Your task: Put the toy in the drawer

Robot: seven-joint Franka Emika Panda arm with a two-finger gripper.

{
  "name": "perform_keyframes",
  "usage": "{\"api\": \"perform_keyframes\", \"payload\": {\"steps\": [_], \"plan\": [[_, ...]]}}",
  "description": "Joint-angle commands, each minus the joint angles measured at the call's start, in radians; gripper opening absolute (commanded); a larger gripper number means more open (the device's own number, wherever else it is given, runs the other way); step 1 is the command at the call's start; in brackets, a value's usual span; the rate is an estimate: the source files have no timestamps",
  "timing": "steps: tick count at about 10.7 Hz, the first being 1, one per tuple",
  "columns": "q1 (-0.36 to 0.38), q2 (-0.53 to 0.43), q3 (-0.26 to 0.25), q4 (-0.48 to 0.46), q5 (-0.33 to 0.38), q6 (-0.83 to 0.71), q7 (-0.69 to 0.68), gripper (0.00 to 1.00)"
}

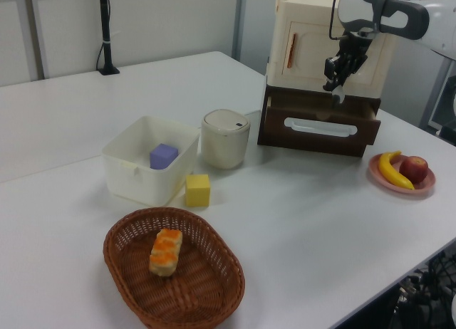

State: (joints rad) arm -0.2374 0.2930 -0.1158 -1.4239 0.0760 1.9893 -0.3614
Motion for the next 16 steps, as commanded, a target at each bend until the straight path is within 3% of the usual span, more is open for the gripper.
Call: {"api": "perform_keyframes", "payload": {"steps": [1, 4, 6, 8, 9, 11, 13, 16], "plan": [[0.000, 0.037, -0.002, 0.003, 0.005, 0.084, 0.065, 0.01], [0.013, 0.070, 0.005, -0.039, -0.099, 0.086, 0.065, 0.29], [0.042, 0.086, 0.005, -0.066, -0.123, 0.083, 0.065, 0.46], [0.043, 0.081, 0.005, -0.061, -0.122, 0.071, 0.070, 0.71], [0.043, 0.080, 0.005, -0.055, -0.119, 0.071, 0.100, 0.94], [0.052, 0.054, 0.011, -0.055, -0.122, 0.053, 0.131, 1.00], [0.093, -0.003, 0.011, -0.053, -0.111, -0.106, 0.146, 1.00], [0.205, -0.060, 0.012, -0.053, -0.110, -0.294, 0.385, 1.00]]}}
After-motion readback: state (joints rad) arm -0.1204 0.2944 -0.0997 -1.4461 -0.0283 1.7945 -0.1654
